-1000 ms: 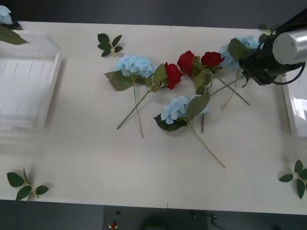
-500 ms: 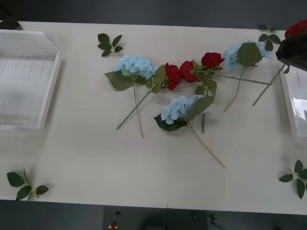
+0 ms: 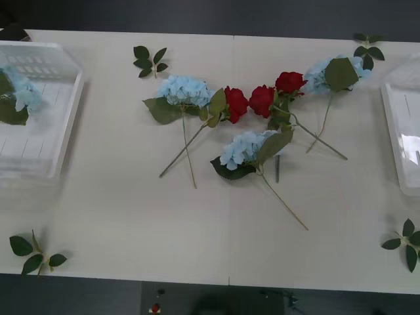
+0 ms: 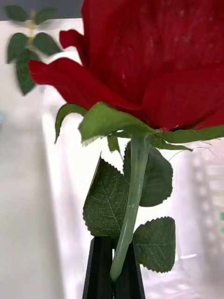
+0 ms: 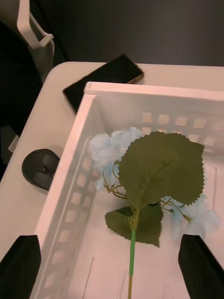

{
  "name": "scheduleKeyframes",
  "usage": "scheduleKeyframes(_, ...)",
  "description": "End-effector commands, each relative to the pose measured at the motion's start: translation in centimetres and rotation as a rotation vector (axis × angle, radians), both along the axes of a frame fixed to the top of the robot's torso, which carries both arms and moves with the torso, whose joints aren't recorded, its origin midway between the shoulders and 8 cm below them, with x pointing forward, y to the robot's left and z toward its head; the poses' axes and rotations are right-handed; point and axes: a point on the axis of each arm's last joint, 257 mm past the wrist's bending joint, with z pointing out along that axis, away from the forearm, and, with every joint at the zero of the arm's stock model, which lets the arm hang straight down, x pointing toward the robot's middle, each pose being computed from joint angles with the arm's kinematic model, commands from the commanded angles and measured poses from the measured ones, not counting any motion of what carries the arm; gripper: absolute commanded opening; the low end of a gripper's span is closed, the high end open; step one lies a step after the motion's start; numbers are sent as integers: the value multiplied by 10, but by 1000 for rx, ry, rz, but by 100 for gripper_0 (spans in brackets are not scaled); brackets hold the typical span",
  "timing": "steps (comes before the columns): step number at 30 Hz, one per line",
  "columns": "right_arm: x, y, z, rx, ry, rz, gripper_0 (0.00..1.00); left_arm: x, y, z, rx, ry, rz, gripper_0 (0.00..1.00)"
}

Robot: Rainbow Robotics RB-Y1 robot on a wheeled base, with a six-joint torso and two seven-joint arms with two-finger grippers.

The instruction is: Put the red flowers into the right box and the blue flowers into the left box

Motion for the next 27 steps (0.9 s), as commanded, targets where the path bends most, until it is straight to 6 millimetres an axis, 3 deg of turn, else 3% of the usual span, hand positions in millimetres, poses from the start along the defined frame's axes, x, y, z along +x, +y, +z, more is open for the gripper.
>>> scheduleKeyframes(1, -4, -30, 16, -222, 2, 79, 0, -7, -59, 34, 5, 45, -141, 100)
scheduleKeyframes(4, -7, -45, 11, -308, 0, 94, 0, -18, -105, 37, -36, 92, -225, 100)
scheduleKeyframes(8, -7, -53, 1, -333, -12, 90, 0, -35, -167, 23, -140, 156, -314, 100)
scheduleKeyframes(12, -2, -52, -4, -346, -28, 93, 0, -43, -219, -2, -144, 203, -396, 100)
scheduleKeyframes(17, 5, -50, -4, -381, -58, 105, 2, -36, -273, -39, -143, 189, -366, 100)
scheduleKeyframes(18, 6, -49, -4, -382, -59, 108, 14, -35, -279, -42, -135, 184, -355, 100)
scheduleKeyframes(19, 7, -48, -5, -378, -65, 105, 64, -30, -293, -51, -104, 170, -322, 100)
scheduleKeyframes(20, 7, -47, -4, -378, -67, 106, 78, -28, -300, -54, -94, 163, -311, 100)
scheduleKeyframes(21, 7, -47, -5, -373, -69, 104, 98, -24, -310, -61, -72, 155, -284, 100)
scheduleKeyframes(27, 7, -43, -9, -344, -69, 106, 100, -1, -368, -93, -99, 153, -218, 100)
